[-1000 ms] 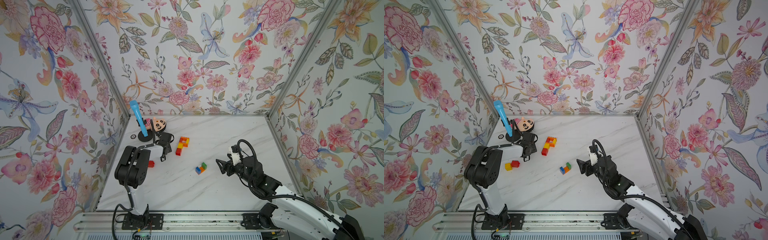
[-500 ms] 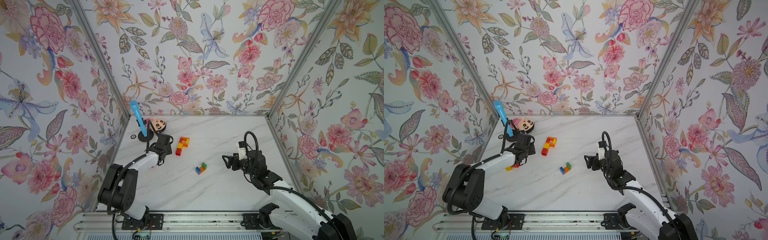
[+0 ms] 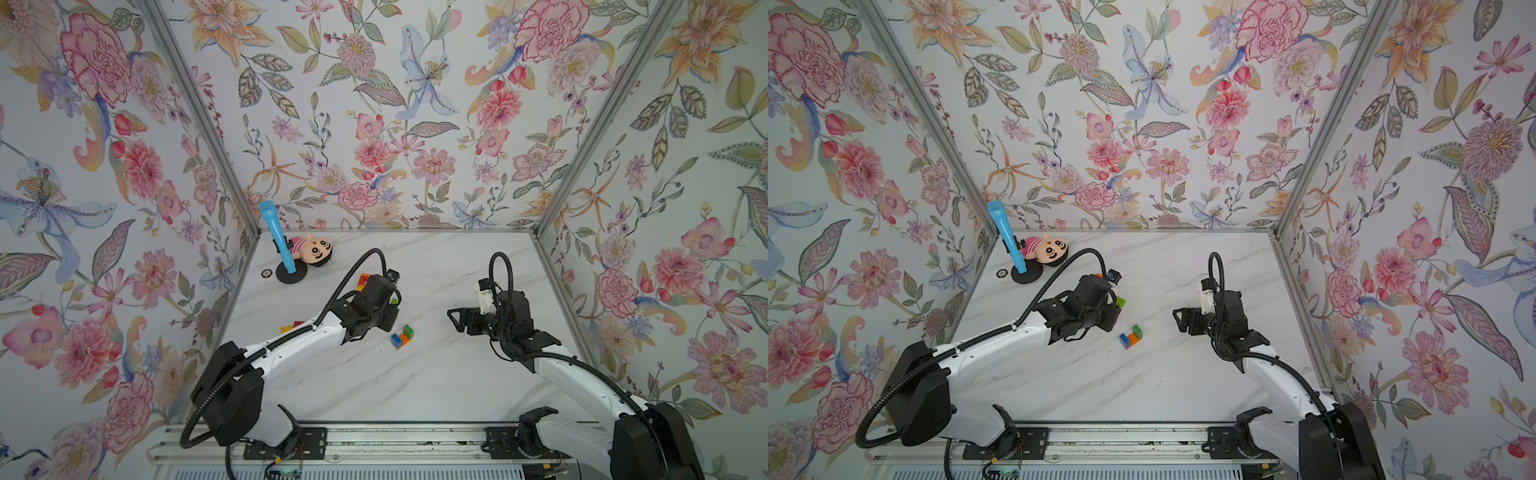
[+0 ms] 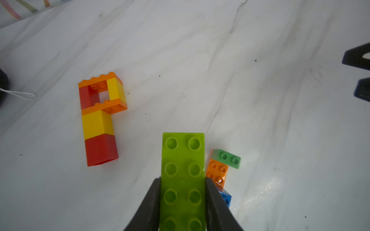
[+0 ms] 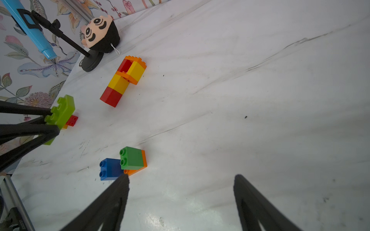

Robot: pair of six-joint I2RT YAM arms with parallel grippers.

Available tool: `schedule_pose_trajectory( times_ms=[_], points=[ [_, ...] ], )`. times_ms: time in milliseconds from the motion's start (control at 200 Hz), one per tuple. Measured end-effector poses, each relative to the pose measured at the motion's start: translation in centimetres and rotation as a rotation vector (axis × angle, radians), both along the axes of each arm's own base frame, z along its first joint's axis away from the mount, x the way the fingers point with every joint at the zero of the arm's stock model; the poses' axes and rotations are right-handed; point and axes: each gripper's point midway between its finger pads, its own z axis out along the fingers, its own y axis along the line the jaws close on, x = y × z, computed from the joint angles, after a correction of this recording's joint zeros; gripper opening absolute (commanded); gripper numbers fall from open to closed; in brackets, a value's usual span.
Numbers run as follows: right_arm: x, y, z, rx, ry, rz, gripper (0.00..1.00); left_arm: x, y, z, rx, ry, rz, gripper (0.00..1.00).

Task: Assemble the letter p with lego
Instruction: Pick up the lego brick from the center of the board.

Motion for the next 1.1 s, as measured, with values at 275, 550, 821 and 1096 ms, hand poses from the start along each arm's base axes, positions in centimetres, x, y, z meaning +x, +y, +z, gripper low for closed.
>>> schedule_pose_trajectory(
  times_ms=[275,550,821,1096],
  points=[
    [-0.2,0.3,-0.1,0.009,0.011,0.017,0.84,-3.1,-2.0,-3.9,0.136,0.112,-0.188,0.17],
    [-0.4,0.8,-1.8,0.007,0.066,0.034,0.84,-3.5,-2.8,-4.1,0.13,0.108,-0.249,0.17],
    [-0.5,1.3,-1.7,0.012,0.065,0.045,0.84,-3.2,-3.2,-5.3,0.145,0.107,-0.262,0.17],
    [-0.6,1.7,-2.0,0.009,0.072,0.056,0.84,-3.5,-2.7,-6.4,0.156,0.115,-0.26,0.17]
  ],
)
